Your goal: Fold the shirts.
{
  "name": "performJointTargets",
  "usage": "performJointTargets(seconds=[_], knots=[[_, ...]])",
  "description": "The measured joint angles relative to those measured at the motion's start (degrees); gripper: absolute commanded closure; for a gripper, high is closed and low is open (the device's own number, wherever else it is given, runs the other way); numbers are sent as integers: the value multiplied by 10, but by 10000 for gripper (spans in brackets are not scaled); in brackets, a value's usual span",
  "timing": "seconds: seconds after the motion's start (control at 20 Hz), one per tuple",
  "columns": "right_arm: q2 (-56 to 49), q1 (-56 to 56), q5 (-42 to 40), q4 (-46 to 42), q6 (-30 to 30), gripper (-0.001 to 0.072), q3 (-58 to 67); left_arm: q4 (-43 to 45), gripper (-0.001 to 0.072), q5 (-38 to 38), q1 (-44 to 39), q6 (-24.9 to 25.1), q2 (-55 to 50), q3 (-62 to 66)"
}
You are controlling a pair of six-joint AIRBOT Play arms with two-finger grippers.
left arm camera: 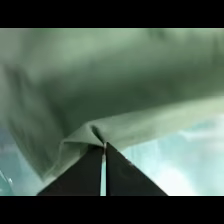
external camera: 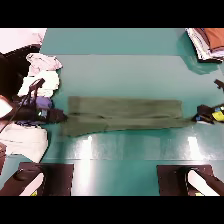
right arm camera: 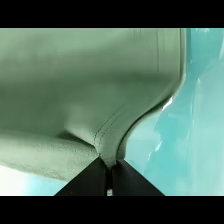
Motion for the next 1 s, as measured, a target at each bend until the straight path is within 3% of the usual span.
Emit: performJointTargets(seconds=[0.2, 0.25, 0.3, 0.35, 0.6, 0.65, 0.7, 0.75, 1.0], knots=[[-117, 40, -53, -1, 0, 691, 68, -18, 682, 88, 0, 52, -155, 65], [-145, 46, -62, -1, 1, 530, 86, -21, 611, 102, 0, 59, -189, 82], [-171, 50, -69, 2, 1, 389, 104, -25, 290, 115, 0, 66, -219, 98], [-193, 51, -75, 10, -1, 380, 119, -25, 75, 122, 0, 68, -241, 111], [-250, 15, -78, 80, -41, 371, 167, -27, 101, 118, 0, 70, -284, 175], [-249, 1, -75, 87, -50, 291, 165, -25, 105, 104, 0, 70, -286, 187], [-247, -17, -73, 90, -60, 172, 156, -26, 343, 92, 0, 70, -288, 198], [-243, -35, -70, 95, -69, 146, 144, -30, 664, 81, 0, 70, -290, 206], [-256, -123, -66, 125, -126, 159, 71, -81, 684, 55, 0, 71, -292, 222]])
